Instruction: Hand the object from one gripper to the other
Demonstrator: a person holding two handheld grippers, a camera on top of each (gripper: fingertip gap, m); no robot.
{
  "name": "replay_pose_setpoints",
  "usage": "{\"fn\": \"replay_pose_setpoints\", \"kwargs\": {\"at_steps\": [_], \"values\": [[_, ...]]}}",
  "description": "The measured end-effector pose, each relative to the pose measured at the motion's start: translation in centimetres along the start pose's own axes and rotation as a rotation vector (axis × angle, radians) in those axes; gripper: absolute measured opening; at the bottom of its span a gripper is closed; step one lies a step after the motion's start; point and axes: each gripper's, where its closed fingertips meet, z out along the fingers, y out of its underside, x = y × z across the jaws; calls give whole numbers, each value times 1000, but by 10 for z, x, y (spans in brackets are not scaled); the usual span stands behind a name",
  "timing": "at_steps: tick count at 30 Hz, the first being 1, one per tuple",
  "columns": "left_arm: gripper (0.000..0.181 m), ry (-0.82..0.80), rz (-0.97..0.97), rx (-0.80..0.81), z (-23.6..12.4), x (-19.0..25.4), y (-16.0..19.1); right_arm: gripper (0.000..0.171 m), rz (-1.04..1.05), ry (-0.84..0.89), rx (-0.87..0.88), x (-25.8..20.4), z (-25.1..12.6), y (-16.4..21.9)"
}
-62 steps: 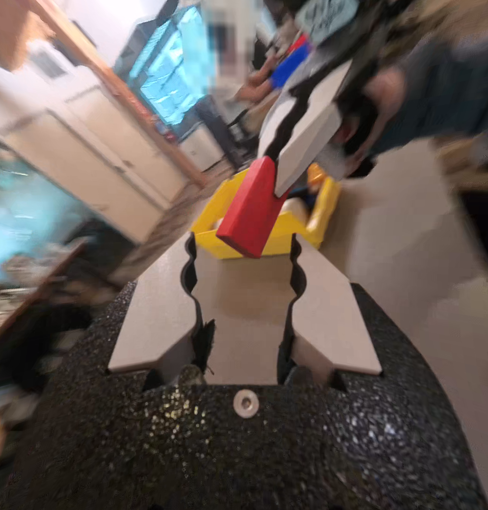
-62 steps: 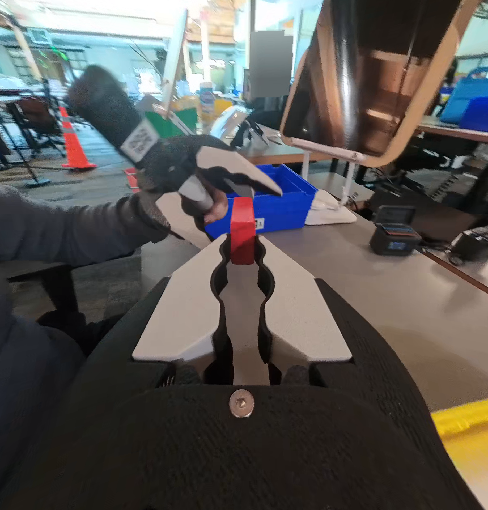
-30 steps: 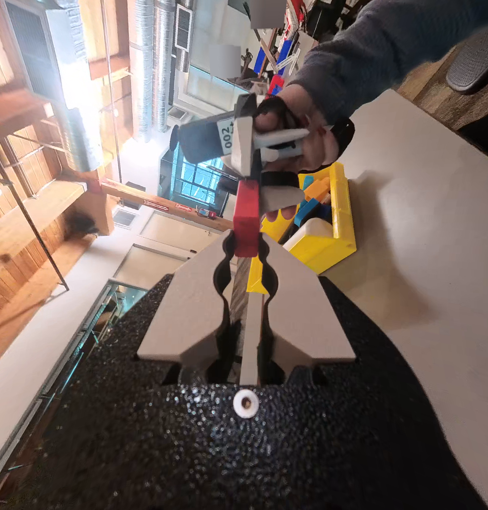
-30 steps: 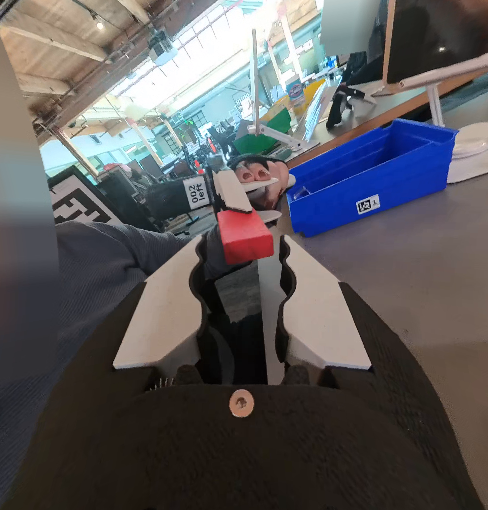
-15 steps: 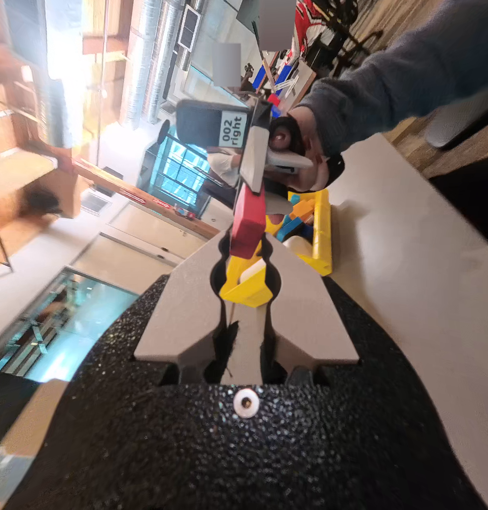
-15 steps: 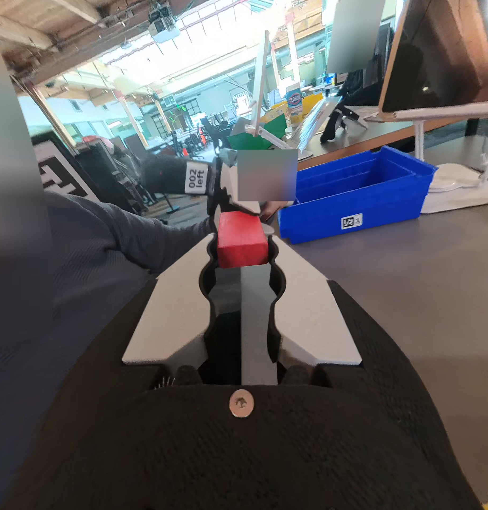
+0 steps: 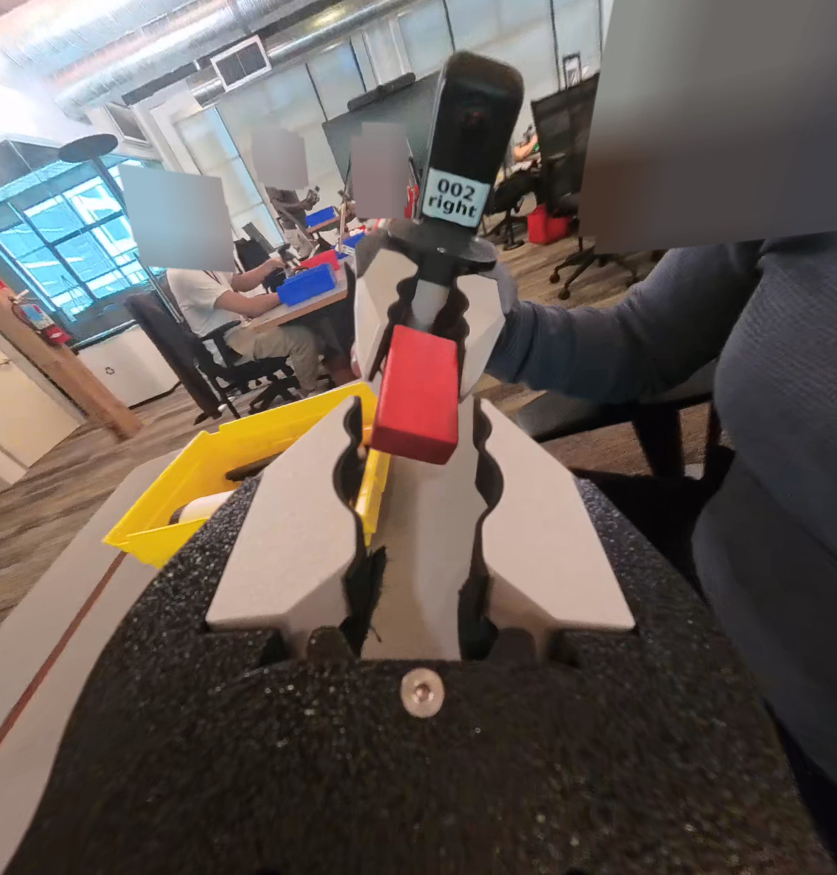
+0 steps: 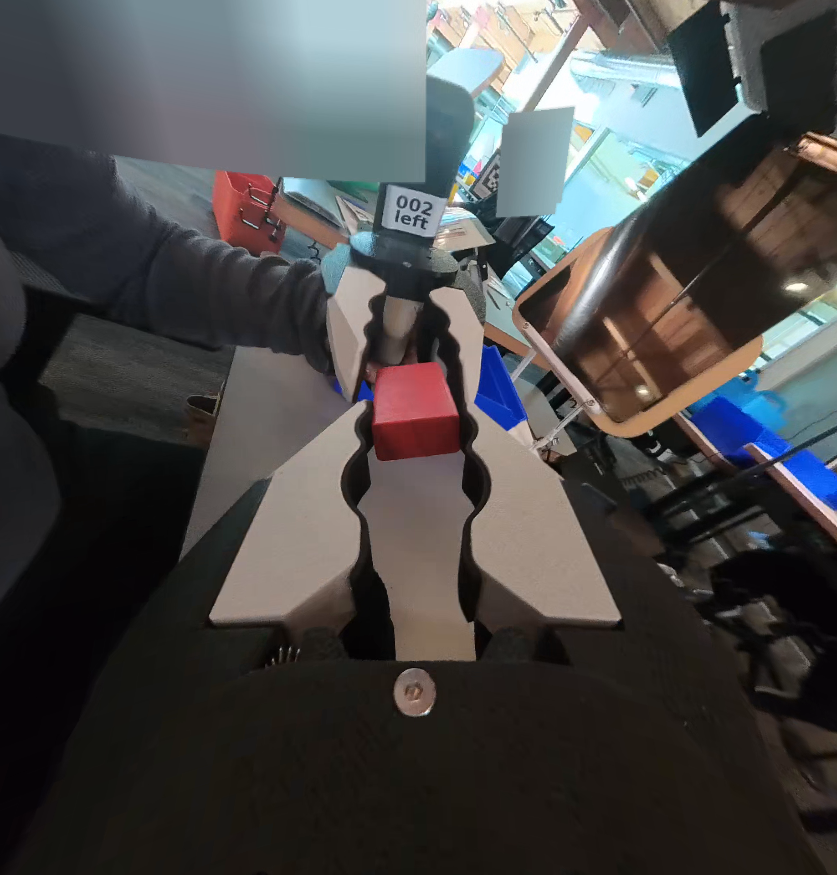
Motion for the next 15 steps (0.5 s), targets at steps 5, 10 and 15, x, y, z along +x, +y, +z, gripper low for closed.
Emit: {"fn": "replay_pose_setpoints", "kwargs": {"at_steps": [5,10,15], "values": [[34,-65,145,-42,3,-1,3,34,16,-20,42,-2,-1,-3],[33,-81,217,-43,1,-1,0,35,33,-15,51,-2,-1,-6],[33,-170,326,-37,-5,-9,-9,56,237,0,117,13,-5,-11]]}}
